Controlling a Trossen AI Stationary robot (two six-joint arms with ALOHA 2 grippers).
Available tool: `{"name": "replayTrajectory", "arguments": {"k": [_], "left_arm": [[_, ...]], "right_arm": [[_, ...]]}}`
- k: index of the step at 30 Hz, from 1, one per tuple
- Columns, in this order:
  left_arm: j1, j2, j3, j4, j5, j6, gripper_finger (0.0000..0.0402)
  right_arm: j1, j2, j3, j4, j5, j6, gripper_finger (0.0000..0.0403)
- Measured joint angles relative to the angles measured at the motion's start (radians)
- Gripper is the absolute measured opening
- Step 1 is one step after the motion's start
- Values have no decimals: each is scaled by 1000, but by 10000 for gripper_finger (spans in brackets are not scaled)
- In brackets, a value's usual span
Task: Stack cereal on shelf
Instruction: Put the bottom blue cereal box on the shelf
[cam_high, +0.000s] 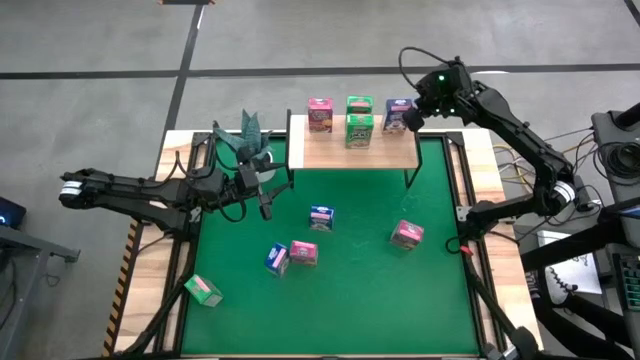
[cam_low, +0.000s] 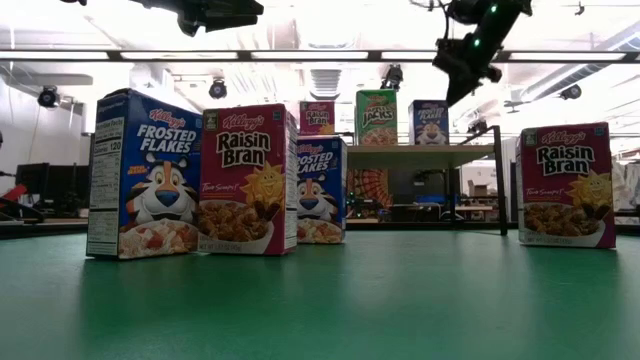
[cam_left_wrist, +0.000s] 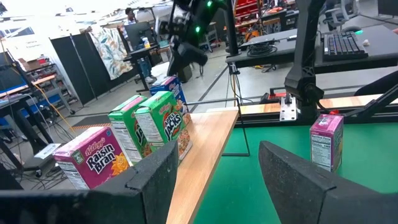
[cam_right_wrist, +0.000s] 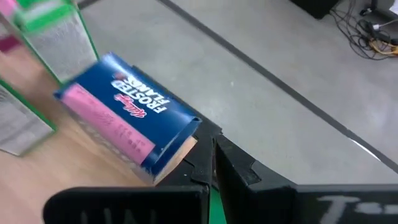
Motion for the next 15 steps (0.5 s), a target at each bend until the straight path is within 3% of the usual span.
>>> {"name": "replayTrajectory", "arguments": {"k": [7, 15], "left_arm": [[0, 0, 0, 0, 0, 0, 207], [0, 0, 0, -5, 0, 0, 207]], "right_arm": [[77, -83, 16, -46, -5, 54, 9], [282, -173, -141, -19, -19, 69, 9]]}}
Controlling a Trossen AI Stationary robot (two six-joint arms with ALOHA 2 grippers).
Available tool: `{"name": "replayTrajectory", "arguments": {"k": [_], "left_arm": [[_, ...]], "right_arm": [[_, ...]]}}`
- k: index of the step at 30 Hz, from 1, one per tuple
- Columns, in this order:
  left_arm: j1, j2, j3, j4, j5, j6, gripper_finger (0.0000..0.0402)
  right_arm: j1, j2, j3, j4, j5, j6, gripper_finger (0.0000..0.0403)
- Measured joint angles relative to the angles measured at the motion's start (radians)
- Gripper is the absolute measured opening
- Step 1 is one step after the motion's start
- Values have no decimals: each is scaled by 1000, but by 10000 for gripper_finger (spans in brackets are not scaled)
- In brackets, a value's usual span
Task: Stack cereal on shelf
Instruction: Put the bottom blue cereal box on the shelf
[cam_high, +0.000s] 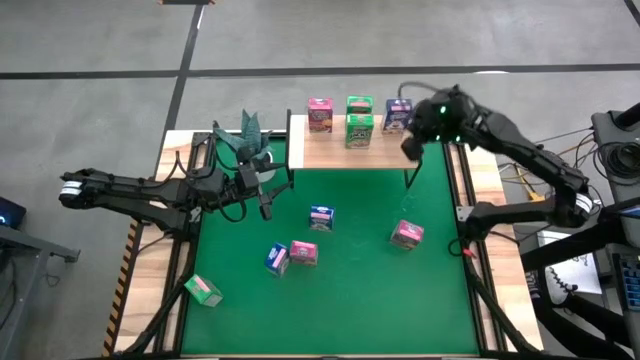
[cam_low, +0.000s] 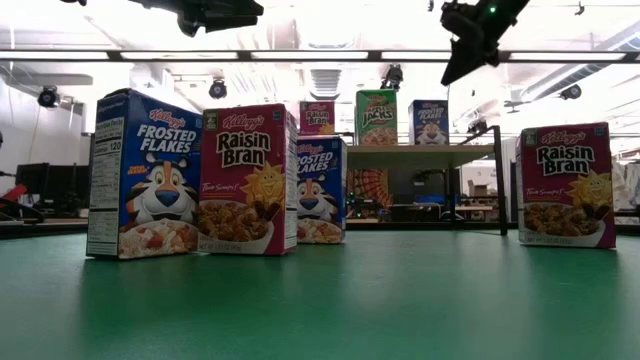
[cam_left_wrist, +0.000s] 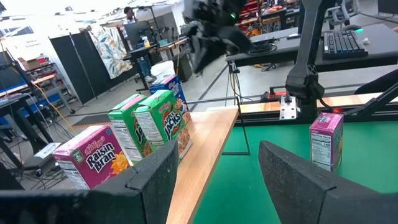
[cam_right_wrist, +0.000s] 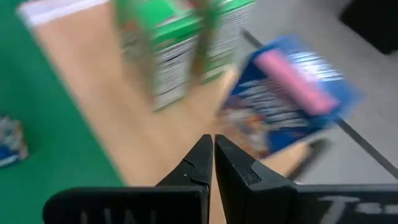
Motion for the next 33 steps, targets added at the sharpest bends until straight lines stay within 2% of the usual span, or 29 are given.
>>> {"name": "replayTrajectory", "arguments": {"k": [6, 12, 15, 19, 22, 33], "left_arm": [[0, 0, 0, 0, 0, 0, 207], [0, 0, 0, -1, 0, -3, 207], [0, 0, 0, -2, 0, -3, 207], [0, 0, 0, -2, 0, -3, 207], [0, 0, 0, -2, 0, -3, 207], [0, 0, 0, -11, 0, -1, 207]], "right_arm": [[76, 22, -164, 173, 33, -40, 9], [76, 102, -247, 297, 226, -134, 9], [76, 148, -246, 318, 311, -162, 9], [76, 206, -214, 321, 336, -174, 9], [77, 240, -179, 320, 396, -171, 9], [76, 307, -89, 277, 403, -171, 9]]}}
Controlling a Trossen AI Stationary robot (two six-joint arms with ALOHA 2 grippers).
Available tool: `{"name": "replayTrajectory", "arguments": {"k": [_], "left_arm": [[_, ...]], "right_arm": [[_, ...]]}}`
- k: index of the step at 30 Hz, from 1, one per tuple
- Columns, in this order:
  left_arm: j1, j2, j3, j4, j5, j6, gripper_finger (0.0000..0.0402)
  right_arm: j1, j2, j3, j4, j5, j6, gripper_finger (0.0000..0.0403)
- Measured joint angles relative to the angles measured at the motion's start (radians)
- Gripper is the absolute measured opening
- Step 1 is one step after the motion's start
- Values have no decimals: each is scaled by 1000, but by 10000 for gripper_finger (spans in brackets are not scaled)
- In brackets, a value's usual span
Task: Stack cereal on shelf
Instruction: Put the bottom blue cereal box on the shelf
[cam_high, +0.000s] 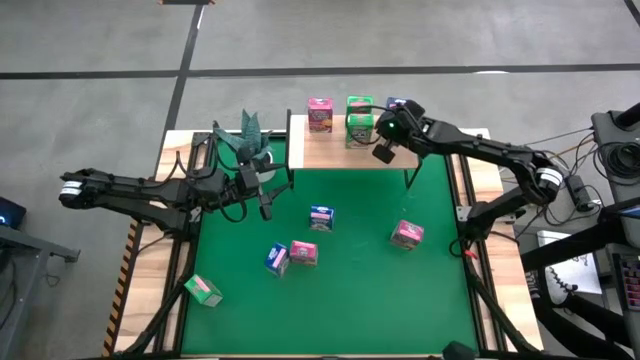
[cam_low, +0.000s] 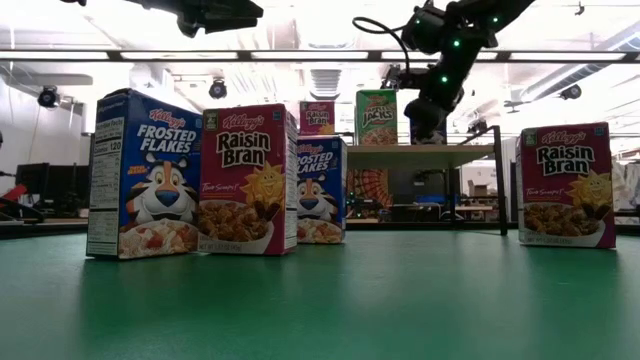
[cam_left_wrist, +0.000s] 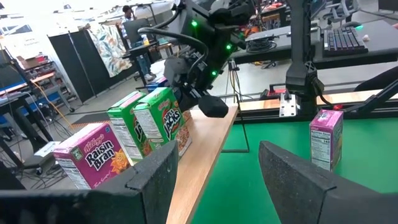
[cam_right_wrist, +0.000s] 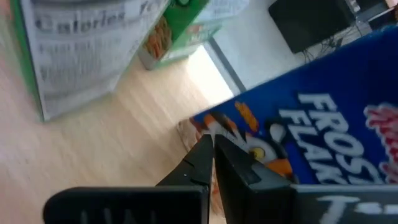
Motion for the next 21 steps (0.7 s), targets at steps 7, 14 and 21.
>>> {"name": "replayTrajectory", "arguments": {"k": [7, 14, 21], "left_arm": [[0, 0, 0, -8, 0, 2, 207], [0, 0, 0, -7, 0, 1, 207], [0, 0, 0, -6, 0, 1, 207]], "right_arm": [[0, -22, 8, -127, 45, 29, 9], [0, -32, 7, -128, 74, 22, 9], [-2, -14, 7, -120, 77, 12, 9]]}}
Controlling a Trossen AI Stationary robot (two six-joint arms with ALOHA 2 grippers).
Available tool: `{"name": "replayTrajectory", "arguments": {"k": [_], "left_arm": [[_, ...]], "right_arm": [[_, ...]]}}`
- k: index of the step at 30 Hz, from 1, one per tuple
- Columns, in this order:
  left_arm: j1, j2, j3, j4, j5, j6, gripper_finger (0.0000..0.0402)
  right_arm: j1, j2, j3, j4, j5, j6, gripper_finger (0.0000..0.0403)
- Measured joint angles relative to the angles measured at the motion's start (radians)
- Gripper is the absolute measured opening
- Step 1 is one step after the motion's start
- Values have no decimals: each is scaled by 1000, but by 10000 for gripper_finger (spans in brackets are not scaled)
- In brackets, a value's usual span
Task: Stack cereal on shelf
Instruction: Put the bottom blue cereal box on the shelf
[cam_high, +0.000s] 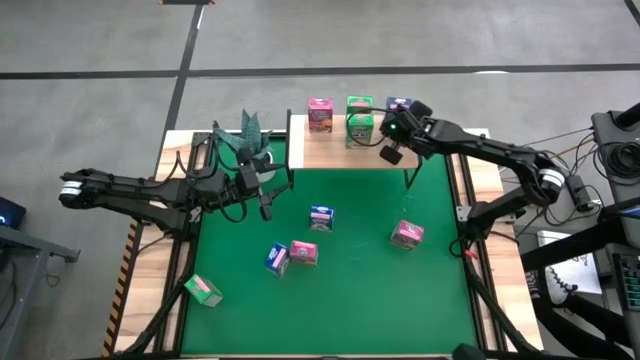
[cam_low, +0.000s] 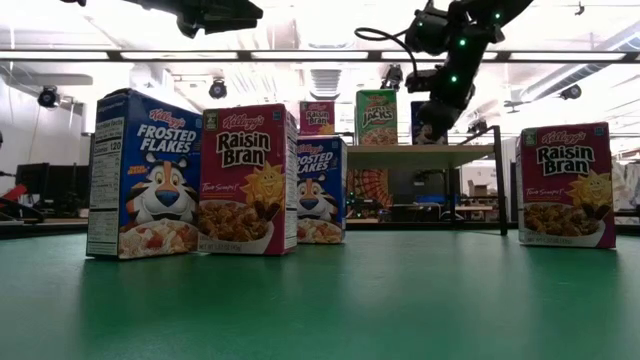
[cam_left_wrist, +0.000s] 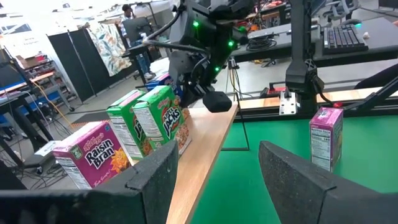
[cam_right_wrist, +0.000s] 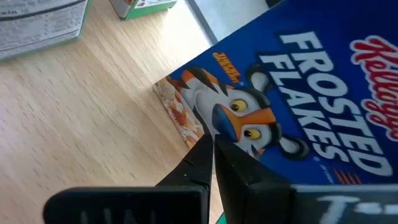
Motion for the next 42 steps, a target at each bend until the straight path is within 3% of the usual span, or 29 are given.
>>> {"name": "replayTrajectory", "arguments": {"k": [42], "left_arm": [[0, 0, 0, 2, 0, -1, 207]], "right_arm": [[16, -10, 0, 33, 26, -19, 9]]}}
